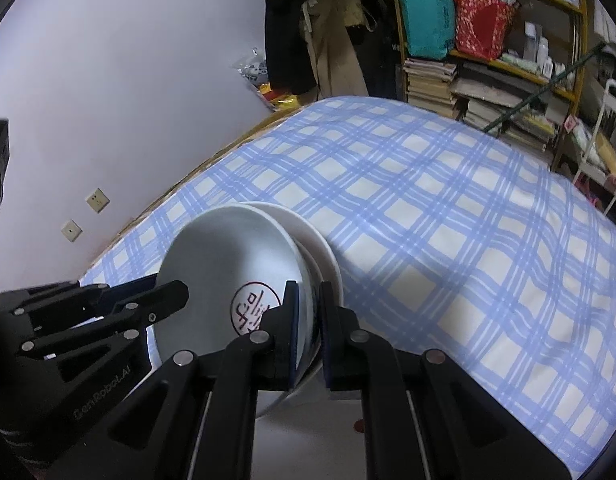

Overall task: Organize plates and bowls
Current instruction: 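Lower the stamped bowl into the stacked white bowls with both tools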

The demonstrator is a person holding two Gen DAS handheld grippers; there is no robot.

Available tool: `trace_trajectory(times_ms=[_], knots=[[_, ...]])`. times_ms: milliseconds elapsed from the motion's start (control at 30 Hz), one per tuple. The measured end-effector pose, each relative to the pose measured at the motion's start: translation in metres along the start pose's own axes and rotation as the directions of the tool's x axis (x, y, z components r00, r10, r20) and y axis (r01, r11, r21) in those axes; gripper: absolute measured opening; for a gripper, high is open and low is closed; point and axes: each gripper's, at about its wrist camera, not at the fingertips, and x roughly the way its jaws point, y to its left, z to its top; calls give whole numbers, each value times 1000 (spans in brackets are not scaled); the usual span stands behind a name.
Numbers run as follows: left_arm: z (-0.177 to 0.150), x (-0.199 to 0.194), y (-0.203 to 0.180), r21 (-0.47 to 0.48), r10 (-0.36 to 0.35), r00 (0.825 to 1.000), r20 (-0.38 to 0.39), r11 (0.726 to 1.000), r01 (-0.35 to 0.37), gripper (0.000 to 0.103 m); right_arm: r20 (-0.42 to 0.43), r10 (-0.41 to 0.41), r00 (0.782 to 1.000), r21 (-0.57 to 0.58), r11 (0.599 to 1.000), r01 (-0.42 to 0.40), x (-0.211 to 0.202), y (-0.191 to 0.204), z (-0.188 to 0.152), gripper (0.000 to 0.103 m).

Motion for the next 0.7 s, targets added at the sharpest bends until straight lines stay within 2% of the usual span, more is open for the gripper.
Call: trace_trajectory(times_ms=[233, 433, 633, 700], knots=[[-2, 6, -1, -2, 13, 1000, -18, 1000, -13, 13, 4, -9, 1000, -16, 1000, 9, 0, -2, -1, 12], [-1, 2, 4, -20, 33, 999, 4, 999, -33, 14, 0, -1, 1000, -6, 1000, 1, 0, -3, -1, 14], [0, 5, 3, -20, 35, 999, -4, 999, -35, 15, 14, 33, 999, 12, 999, -33, -2, -7, 2, 17], [0, 5, 3, -15, 35, 999, -4, 999, -35, 15, 31, 52, 998, 23, 998, -53, -6, -9, 3, 21]])
